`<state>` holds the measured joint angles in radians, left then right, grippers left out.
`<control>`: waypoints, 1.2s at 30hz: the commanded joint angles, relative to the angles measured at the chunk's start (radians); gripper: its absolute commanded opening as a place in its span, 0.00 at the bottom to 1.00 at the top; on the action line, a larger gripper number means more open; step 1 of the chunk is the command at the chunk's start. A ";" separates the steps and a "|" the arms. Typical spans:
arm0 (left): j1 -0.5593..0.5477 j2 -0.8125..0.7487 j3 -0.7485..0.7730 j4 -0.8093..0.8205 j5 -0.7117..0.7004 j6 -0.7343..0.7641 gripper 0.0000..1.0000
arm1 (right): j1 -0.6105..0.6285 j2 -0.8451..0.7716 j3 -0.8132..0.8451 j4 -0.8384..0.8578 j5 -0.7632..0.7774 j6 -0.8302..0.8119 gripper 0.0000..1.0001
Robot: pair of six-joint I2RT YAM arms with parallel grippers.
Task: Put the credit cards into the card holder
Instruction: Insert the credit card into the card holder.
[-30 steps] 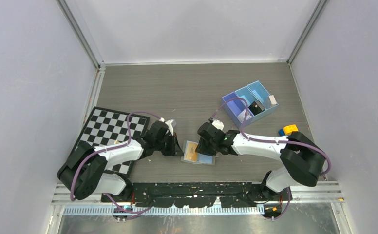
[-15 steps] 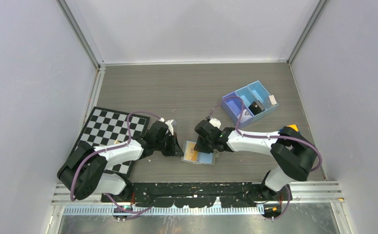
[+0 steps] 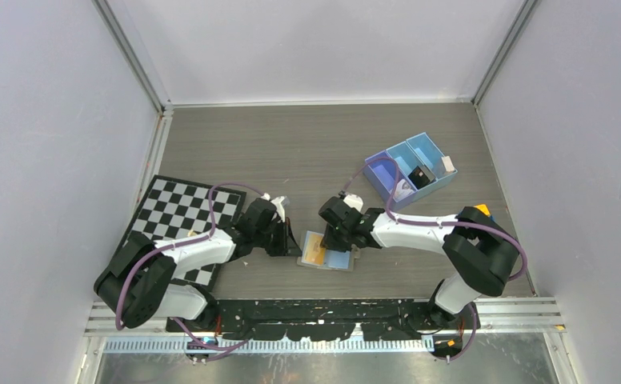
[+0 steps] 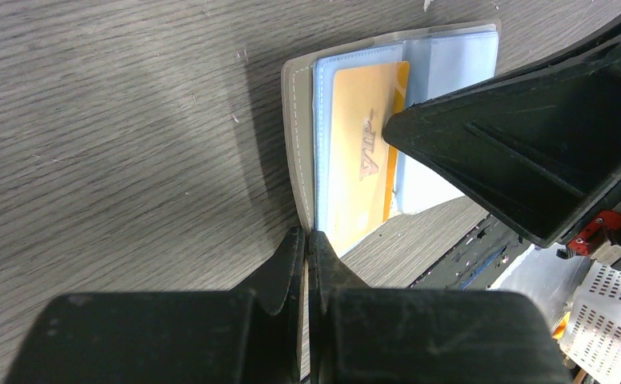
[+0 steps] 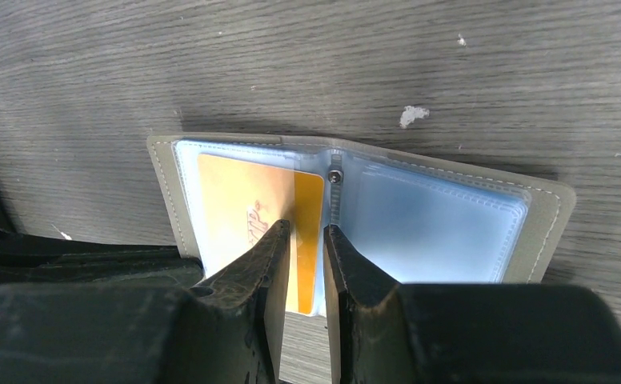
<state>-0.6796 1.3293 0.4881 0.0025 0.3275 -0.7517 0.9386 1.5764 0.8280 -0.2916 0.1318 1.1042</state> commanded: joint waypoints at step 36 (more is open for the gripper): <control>-0.001 0.002 0.001 0.001 -0.051 -0.005 0.00 | -0.004 -0.251 0.012 -0.229 0.119 -0.021 0.40</control>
<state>-0.6796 1.3441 0.4881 -0.0025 0.2970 -0.7528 0.9417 1.4151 0.8673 -0.4240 0.1898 1.0534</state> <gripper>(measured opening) 0.013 0.396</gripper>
